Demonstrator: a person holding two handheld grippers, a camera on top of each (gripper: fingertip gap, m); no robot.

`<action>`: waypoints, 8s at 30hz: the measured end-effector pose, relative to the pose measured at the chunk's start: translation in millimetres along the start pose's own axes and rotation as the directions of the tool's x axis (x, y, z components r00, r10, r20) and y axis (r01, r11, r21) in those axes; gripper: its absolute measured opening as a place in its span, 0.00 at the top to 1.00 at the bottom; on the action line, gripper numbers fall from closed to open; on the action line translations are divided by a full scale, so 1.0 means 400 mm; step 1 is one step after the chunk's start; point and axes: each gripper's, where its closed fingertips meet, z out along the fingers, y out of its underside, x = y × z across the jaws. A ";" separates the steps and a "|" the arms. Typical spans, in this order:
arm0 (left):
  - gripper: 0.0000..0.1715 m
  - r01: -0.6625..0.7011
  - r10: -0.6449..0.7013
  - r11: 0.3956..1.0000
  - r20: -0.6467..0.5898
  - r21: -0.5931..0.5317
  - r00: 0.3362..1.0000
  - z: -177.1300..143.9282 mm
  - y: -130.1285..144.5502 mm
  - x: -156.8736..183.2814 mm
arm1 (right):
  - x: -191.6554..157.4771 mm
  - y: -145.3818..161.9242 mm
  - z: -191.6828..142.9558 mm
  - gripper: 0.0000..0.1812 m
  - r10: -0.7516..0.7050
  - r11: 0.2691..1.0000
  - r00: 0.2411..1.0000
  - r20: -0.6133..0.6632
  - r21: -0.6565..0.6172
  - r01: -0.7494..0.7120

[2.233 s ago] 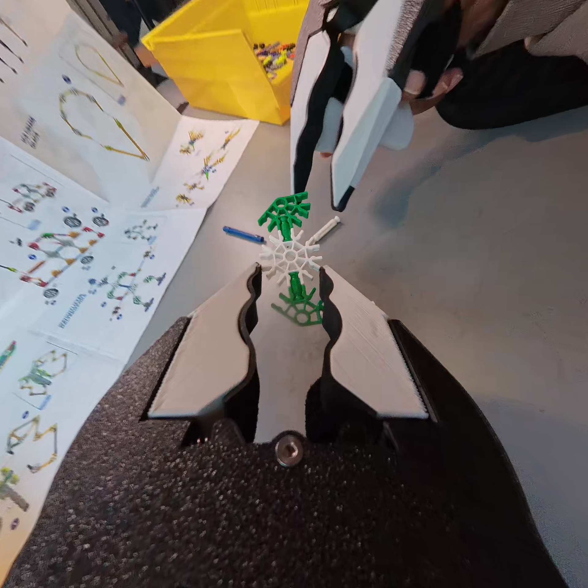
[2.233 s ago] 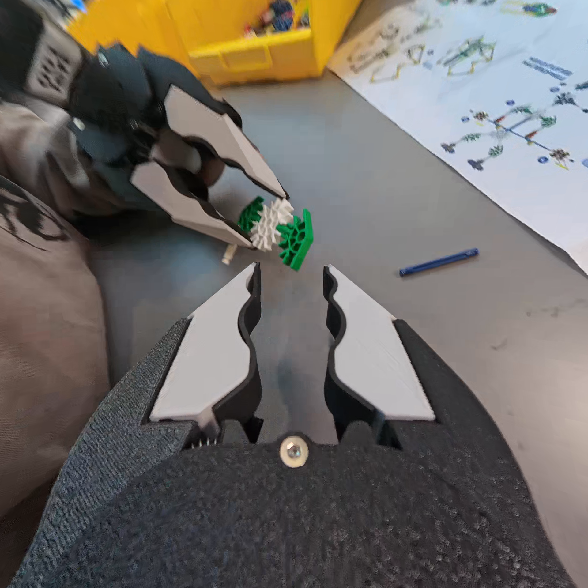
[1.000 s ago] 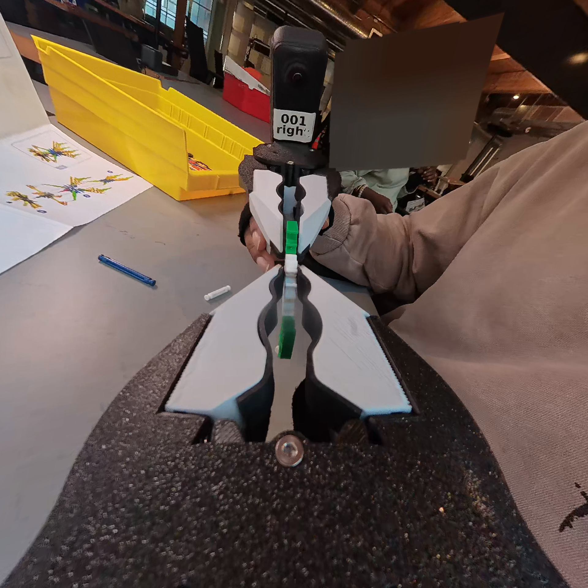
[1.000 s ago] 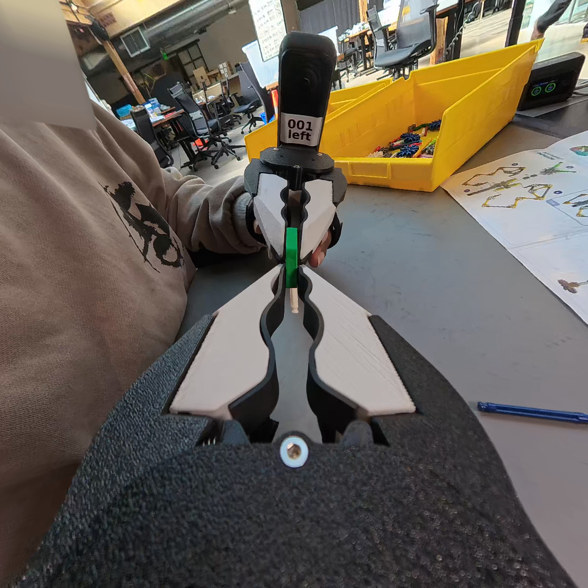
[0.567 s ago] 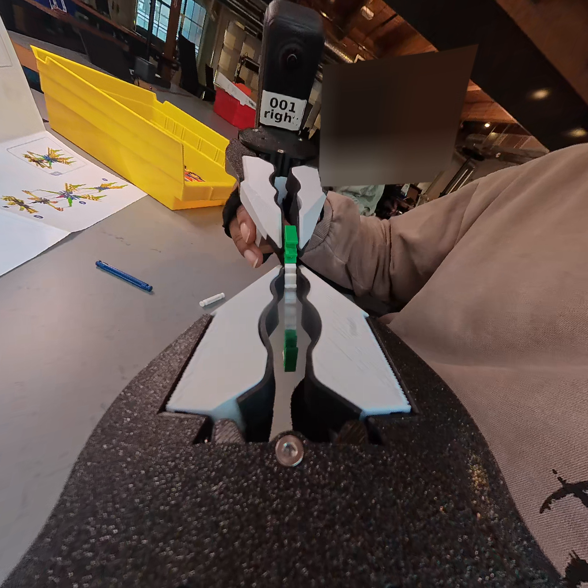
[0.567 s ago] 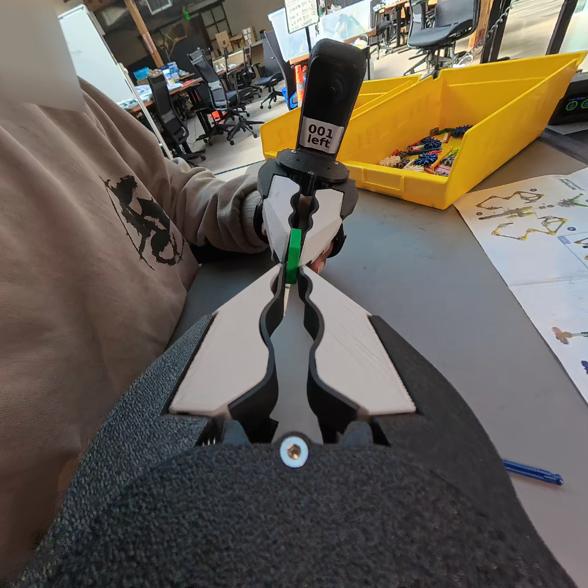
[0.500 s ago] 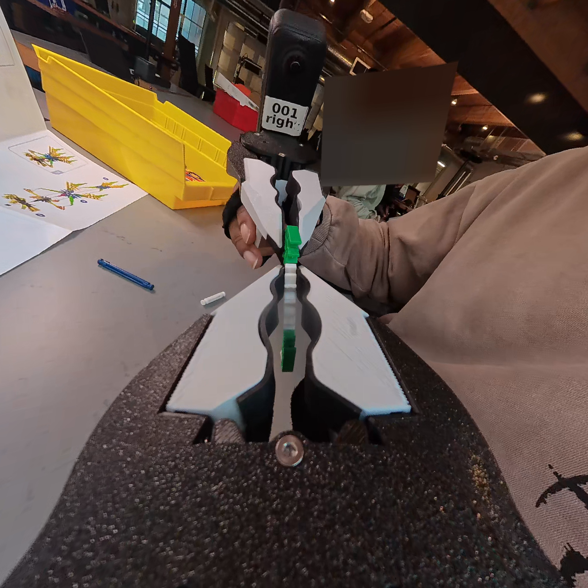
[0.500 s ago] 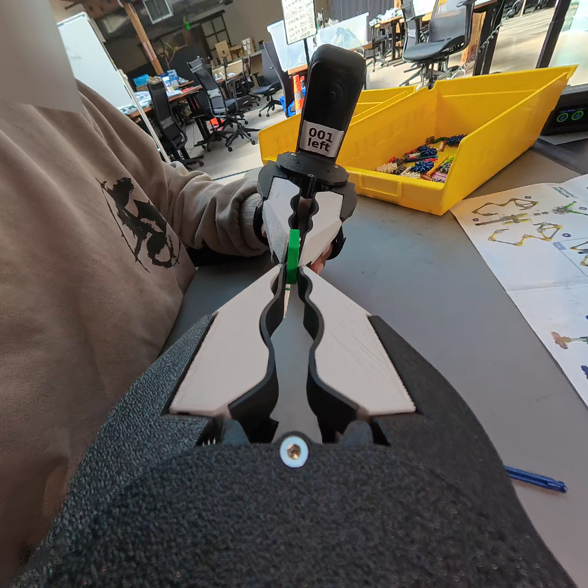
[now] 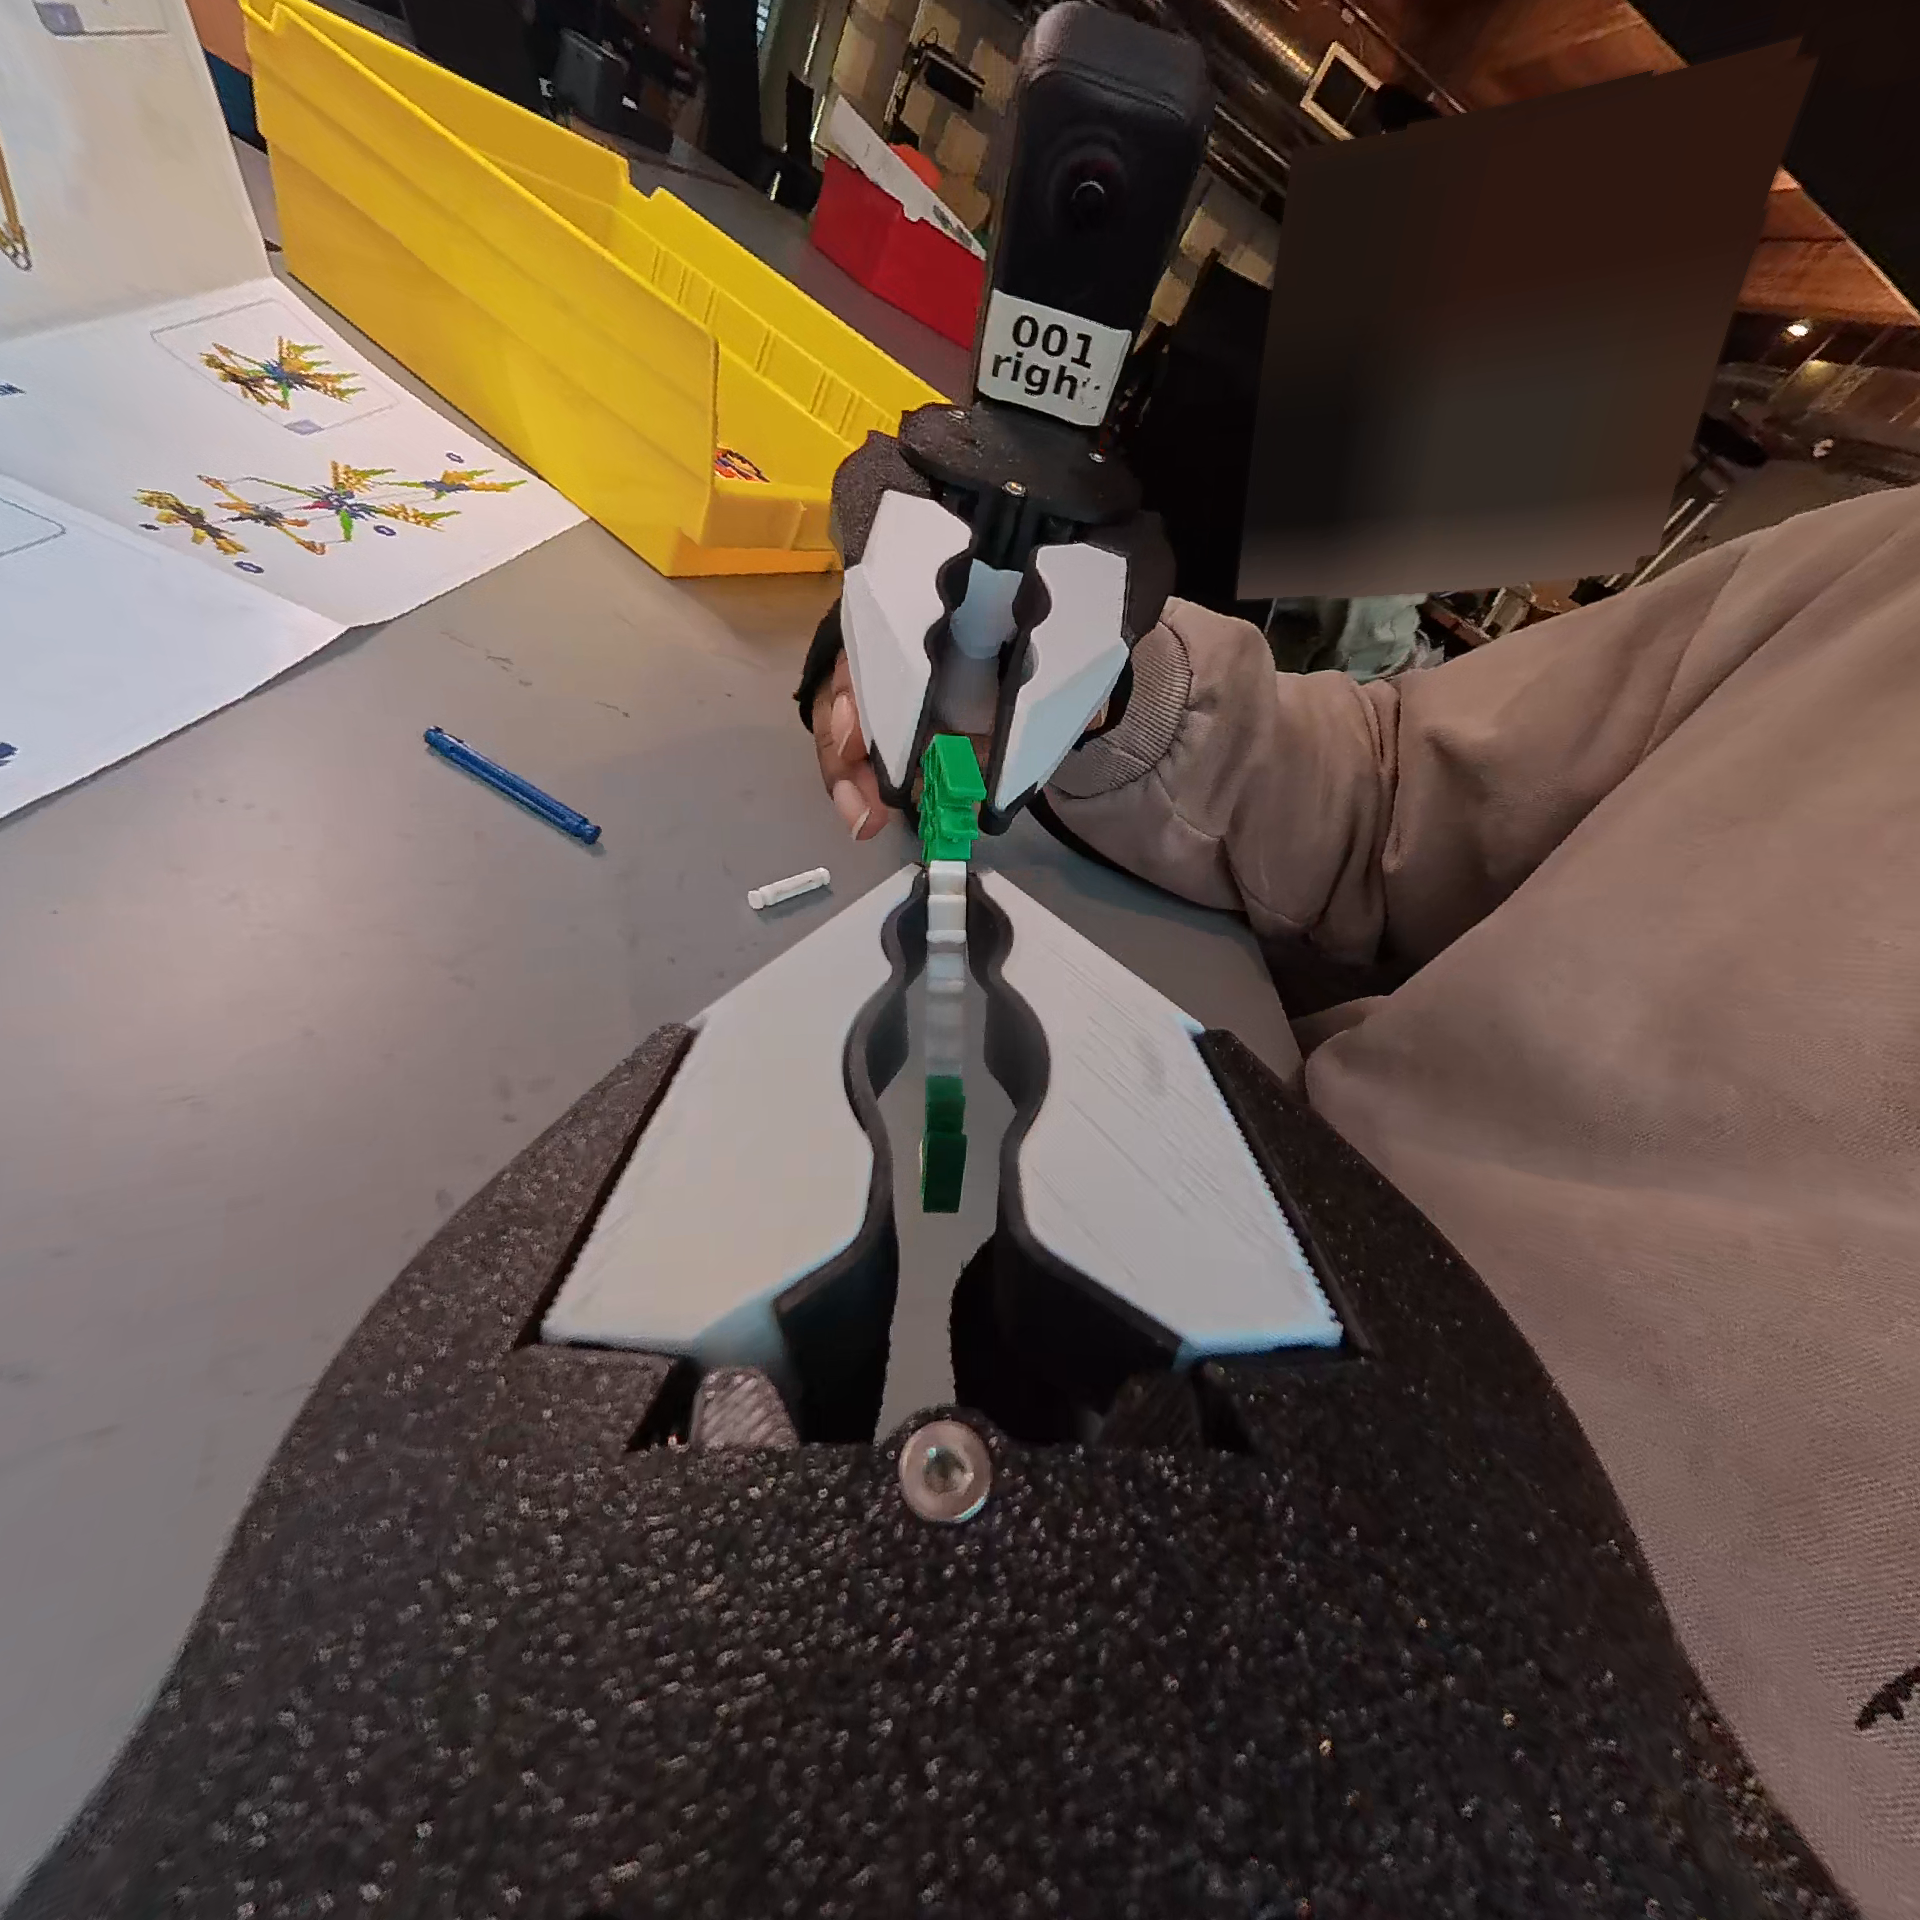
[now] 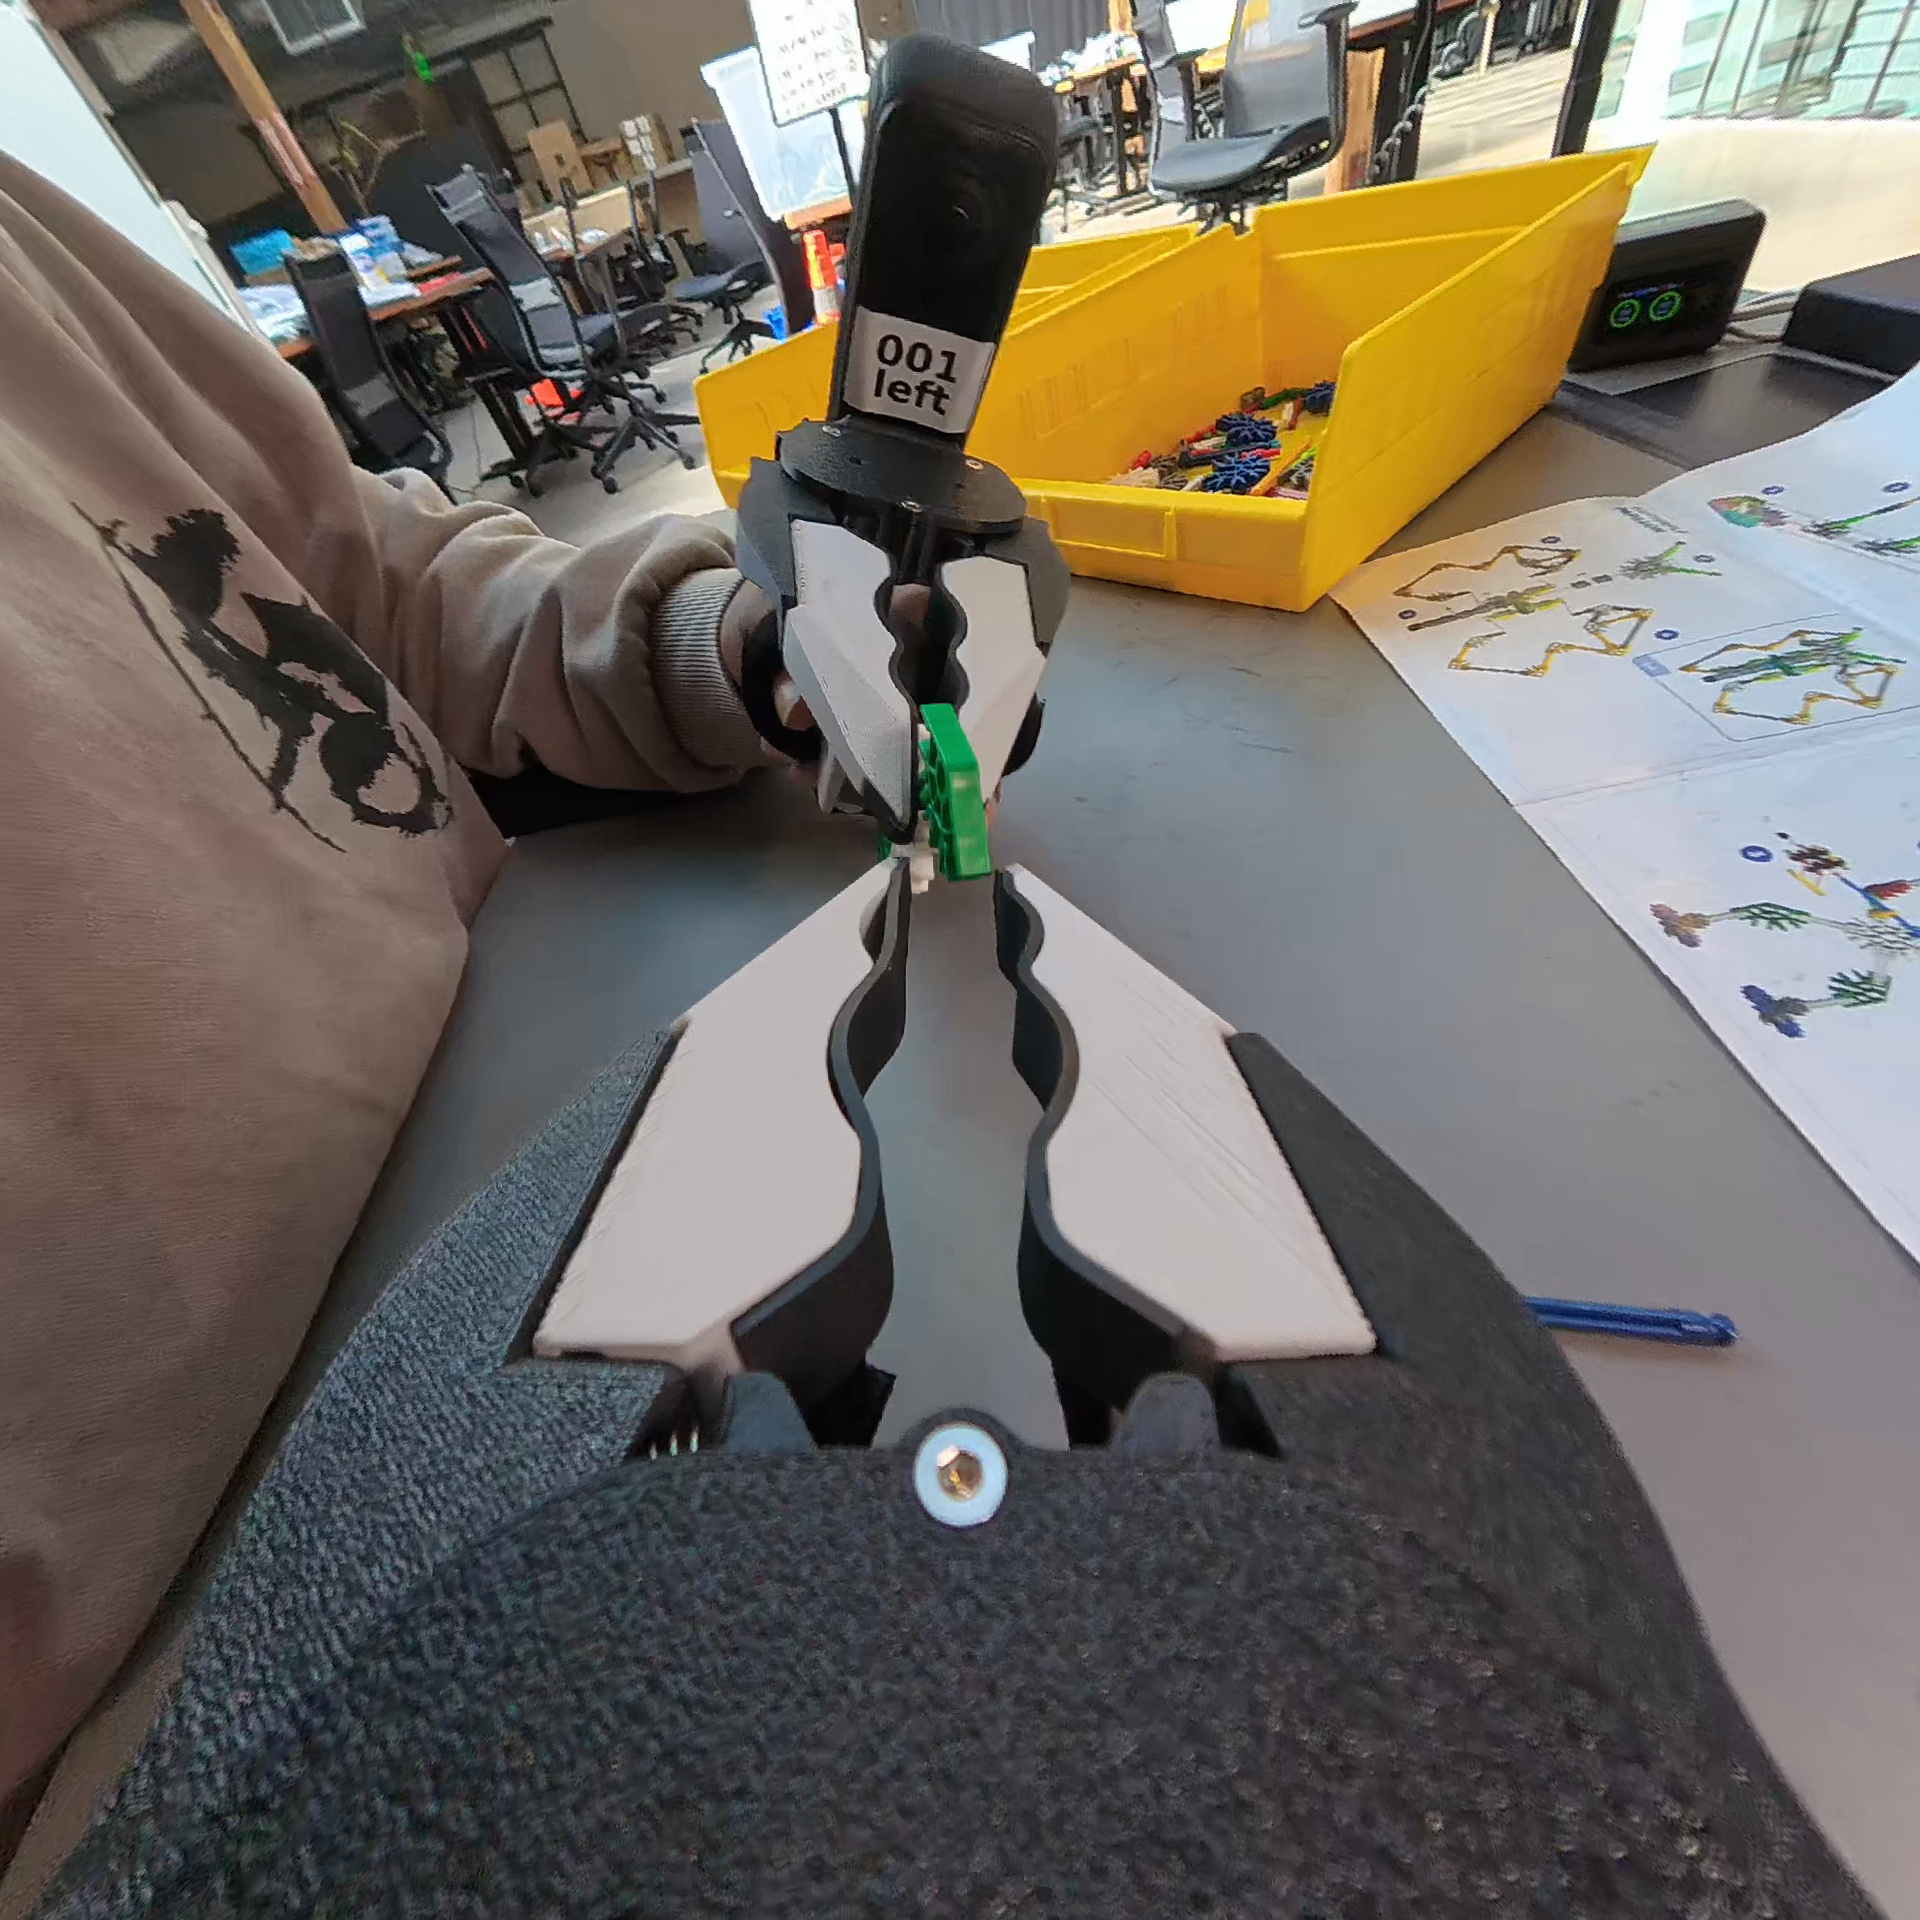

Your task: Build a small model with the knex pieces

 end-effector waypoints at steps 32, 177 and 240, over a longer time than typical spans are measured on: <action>0.98 0.459 -0.409 0.870 -0.254 0.182 0.876 -0.034 -0.072 -0.012 | 0.022 -0.081 0.003 0.97 -0.010 0.983 0.990 -0.141 0.178 0.036; 0.98 0.384 -0.355 0.922 -0.284 0.052 0.891 -0.005 -0.038 0.051 | -0.047 -0.054 -0.031 0.78 -0.196 0.977 0.980 -0.012 0.079 0.197; 0.98 -0.277 0.264 0.958 0.602 -0.073 0.753 -0.023 -0.070 -0.122 | 0.126 -0.032 0.040 0.98 -0.115 0.993 0.779 -0.617 -0.065 0.095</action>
